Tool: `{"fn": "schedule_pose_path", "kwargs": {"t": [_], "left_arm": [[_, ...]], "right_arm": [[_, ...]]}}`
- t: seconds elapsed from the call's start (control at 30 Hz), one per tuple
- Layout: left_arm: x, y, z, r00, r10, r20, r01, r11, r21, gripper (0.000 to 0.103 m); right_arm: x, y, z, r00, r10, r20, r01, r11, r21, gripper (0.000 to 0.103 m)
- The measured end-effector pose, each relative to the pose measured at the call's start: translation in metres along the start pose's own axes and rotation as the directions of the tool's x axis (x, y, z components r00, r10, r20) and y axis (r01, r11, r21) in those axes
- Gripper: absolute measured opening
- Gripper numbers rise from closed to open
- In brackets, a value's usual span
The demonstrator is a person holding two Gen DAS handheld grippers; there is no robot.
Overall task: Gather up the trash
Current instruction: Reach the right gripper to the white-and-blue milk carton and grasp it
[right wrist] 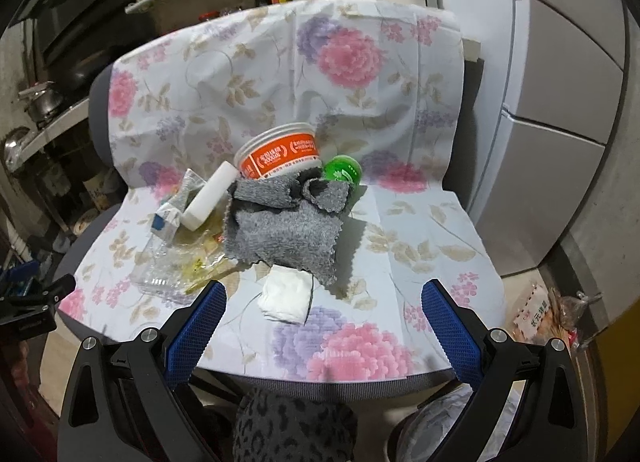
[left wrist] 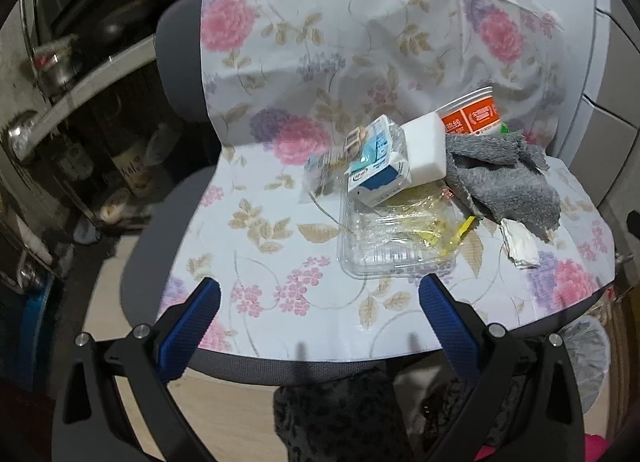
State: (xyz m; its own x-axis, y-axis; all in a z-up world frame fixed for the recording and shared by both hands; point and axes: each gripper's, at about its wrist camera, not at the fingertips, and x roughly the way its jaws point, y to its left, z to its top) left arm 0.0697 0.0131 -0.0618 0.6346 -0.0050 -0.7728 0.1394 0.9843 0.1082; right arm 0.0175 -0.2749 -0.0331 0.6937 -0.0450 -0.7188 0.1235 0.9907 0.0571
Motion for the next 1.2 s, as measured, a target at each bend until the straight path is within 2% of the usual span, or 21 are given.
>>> {"fn": "schedule_pose_path", "kwargs": {"t": [0.13, 0.3, 0.53, 0.57, 0.6, 0.63, 0.67, 0.77, 0.83, 0.93, 1.2], "left_arm": [[0.017, 0.015, 0.007, 0.999, -0.033, -0.012, 0.032, 0.998, -0.055, 0.096], [0.04, 0.03, 0.019, 0.999, -0.036, -0.041, 0.032, 0.995, -0.095, 0.096], [0.063, 0.049, 0.037, 0.998, -0.052, -0.02, 0.049, 0.992, -0.114, 0.096], [0.067, 0.052, 0.041, 0.998, -0.047, -0.031, 0.043, 0.992, -0.118, 0.09], [0.07, 0.055, 0.043, 0.998, -0.048, -0.031, 0.044, 0.992, -0.119, 0.076], [0.075, 0.058, 0.046, 0.998, -0.05, -0.039, 0.045, 0.992, -0.12, 0.071], [0.078, 0.062, 0.048, 0.998, -0.048, -0.045, 0.042, 0.991, -0.125, 0.064], [0.084, 0.07, 0.051, 0.998, -0.049, -0.044, 0.042, 0.99, -0.133, 0.057], [0.086, 0.074, 0.053, 0.998, -0.053, -0.024, 0.049, 0.99, -0.134, 0.057], [0.091, 0.077, 0.053, 0.998, -0.065, -0.012, 0.063, 0.989, -0.131, 0.057], [0.106, 0.083, 0.053, 0.997, -0.067, -0.027, 0.063, 0.989, -0.134, 0.057]], "right_arm": [[0.018, 0.009, 0.009, 0.999, 0.042, 0.034, -0.042, 0.999, -0.005, 0.097], [0.043, 0.034, 0.026, 0.997, 0.077, 0.013, -0.076, 0.996, -0.047, 0.097], [0.078, 0.081, 0.05, 0.99, 0.143, 0.002, -0.142, 0.984, -0.111, 0.091], [0.083, 0.088, 0.054, 0.988, 0.156, 0.001, -0.155, 0.98, -0.123, 0.091], [0.087, 0.096, 0.058, 0.985, 0.173, 0.001, -0.171, 0.976, -0.133, 0.088], [0.092, 0.102, 0.061, 0.984, 0.176, -0.003, -0.175, 0.974, -0.142, 0.068], [0.098, 0.109, 0.064, 0.984, 0.178, -0.013, -0.178, 0.973, -0.146, 0.06], [0.115, 0.124, 0.071, 0.975, 0.221, -0.03, -0.223, 0.963, -0.149, 0.057], [0.126, 0.135, 0.075, 0.967, 0.252, -0.043, -0.256, 0.954, -0.156, 0.048], [0.146, 0.152, 0.08, 0.957, 0.277, -0.084, -0.287, 0.944, -0.162, 0.042], [0.202, 0.177, 0.088, 0.948, 0.27, -0.167, -0.291, 0.95, -0.116, 0.041]]}}
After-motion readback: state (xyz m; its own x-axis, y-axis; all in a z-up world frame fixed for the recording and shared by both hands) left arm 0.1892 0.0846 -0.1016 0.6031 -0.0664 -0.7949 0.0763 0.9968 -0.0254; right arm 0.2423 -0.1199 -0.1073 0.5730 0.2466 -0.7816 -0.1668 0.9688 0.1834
